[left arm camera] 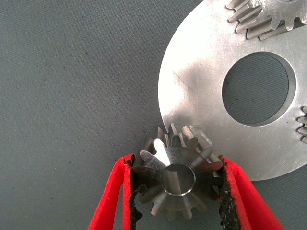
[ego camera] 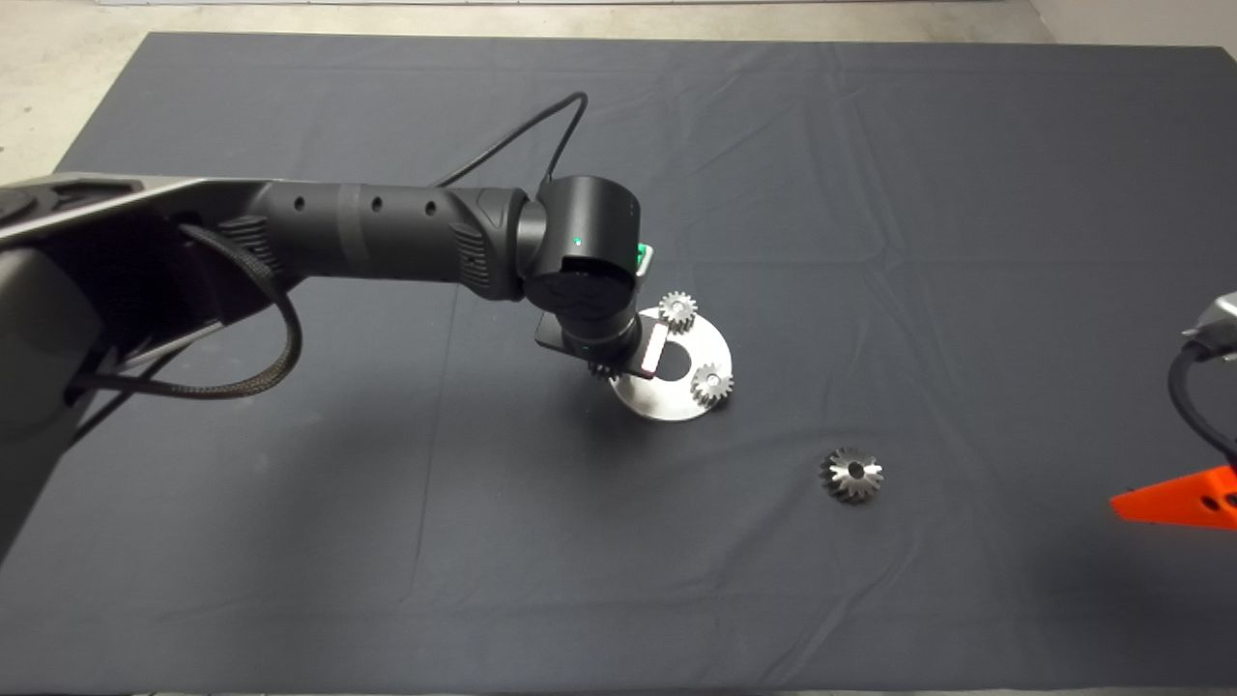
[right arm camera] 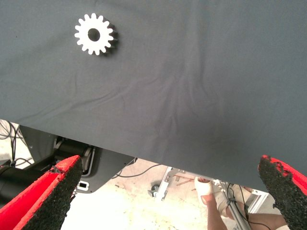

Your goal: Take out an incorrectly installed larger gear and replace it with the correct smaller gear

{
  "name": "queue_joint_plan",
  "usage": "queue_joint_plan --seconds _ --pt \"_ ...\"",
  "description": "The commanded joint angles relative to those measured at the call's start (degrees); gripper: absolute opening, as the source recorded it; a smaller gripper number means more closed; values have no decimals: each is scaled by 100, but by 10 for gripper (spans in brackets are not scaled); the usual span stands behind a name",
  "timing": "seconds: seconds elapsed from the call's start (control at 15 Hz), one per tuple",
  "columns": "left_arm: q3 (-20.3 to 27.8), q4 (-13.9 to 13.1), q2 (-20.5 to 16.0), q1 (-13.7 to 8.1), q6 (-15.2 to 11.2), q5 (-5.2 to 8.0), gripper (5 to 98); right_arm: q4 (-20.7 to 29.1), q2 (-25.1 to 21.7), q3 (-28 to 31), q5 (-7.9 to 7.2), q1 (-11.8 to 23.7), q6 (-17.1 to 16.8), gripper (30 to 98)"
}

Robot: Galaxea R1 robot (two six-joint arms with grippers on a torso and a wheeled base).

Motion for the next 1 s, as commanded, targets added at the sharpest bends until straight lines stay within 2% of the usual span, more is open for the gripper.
queue_joint_plan --seconds 0.0,0.07,0.33,0.67,0.93 --pt "-81 3 57 -56 -41 69 309 205 -1 22 -176 85 -17 969" --pt "-81 2 80 -56 -41 63 309 205 -1 22 -176 91 -17 969" --pt "-81 -3 98 -56 -50 -127 309 205 -1 22 -176 91 -17 969" --pt "-69 -6 71 -65 -58 -139 309 214 -10 22 -176 91 -17 969" --pt "68 -6 71 -100 -287 -130 309 214 -10 22 -176 91 -10 969"
